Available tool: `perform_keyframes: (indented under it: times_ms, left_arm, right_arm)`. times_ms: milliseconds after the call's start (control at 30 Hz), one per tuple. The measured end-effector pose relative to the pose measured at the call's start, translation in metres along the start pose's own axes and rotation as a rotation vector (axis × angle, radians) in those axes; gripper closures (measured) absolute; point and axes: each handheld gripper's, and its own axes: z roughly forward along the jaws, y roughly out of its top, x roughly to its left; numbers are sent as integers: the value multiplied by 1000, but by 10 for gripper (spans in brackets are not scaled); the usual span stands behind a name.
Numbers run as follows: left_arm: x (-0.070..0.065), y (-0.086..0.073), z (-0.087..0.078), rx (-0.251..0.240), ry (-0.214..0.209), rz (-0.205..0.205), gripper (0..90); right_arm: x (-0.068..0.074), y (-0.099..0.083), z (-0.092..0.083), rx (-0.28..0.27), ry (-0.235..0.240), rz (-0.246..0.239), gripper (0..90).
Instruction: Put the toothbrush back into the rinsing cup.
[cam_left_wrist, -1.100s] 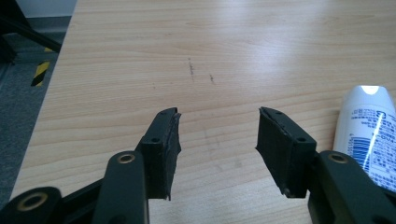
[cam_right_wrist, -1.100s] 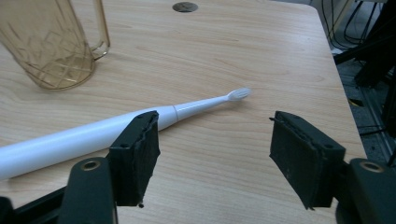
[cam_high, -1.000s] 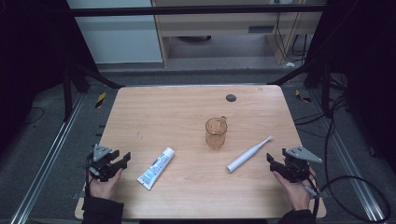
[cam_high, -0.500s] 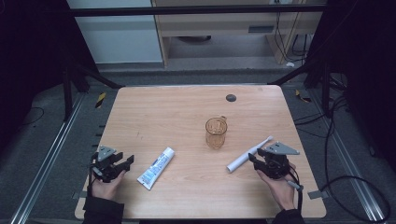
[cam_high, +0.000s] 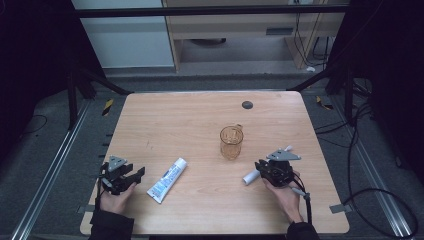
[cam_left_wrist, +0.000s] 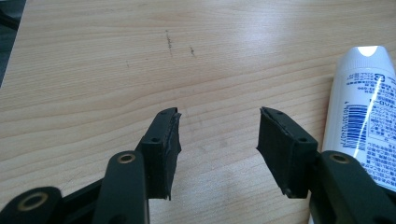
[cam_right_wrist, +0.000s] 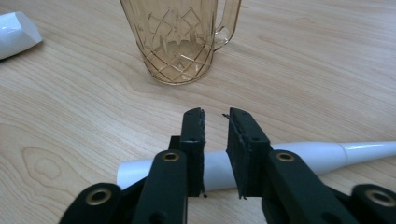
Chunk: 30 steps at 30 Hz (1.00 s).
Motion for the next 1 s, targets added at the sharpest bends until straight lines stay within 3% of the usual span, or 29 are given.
perform_keyframes:
  times_ms: [400, 1000]
  left_arm:
    - [1, 0, 0, 6, 12, 1, 474]
    - [2, 0, 0, 5, 8, -1, 474]
  right_arm:
    - [8, 0, 18, 50, 35, -26, 893]
    - [13, -4, 20, 105, 49, -49, 893]
